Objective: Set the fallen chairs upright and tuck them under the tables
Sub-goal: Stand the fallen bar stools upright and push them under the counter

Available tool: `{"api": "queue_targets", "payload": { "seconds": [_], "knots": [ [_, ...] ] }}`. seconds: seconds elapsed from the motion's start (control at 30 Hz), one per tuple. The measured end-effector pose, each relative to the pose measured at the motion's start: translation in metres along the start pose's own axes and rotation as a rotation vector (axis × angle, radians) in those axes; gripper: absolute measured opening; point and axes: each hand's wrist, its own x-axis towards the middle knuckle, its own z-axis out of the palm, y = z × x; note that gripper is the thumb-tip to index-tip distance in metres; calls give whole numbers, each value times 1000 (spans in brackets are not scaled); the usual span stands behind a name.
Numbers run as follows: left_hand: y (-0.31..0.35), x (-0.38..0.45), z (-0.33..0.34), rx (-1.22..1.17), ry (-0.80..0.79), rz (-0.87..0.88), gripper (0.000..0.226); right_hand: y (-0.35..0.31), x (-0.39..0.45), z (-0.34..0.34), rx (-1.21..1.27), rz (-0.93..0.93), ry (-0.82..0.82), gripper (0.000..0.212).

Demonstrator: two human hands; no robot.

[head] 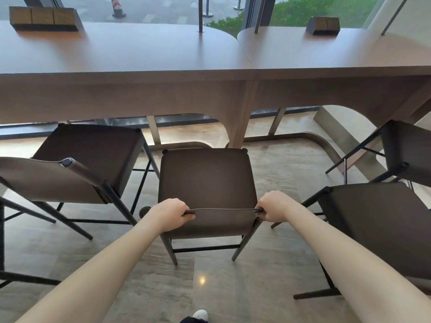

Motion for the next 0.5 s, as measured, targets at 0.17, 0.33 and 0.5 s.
{"api": "queue_targets", "payload": {
  "seconds": [0.17, 0.33, 0.5],
  "knots": [
    [-2, 5, -6, 3, 6, -1, 41, 4, 7, -3, 25, 9, -5, 28],
    [-3, 7, -7, -31, -11, 2, 39, 5, 7, -3, 15, 14, -22, 30],
    [-3, 8, -9, -36, -27, -6, 39, 4, 8, -6, 56, 40, -43, 29]
  ]
}}
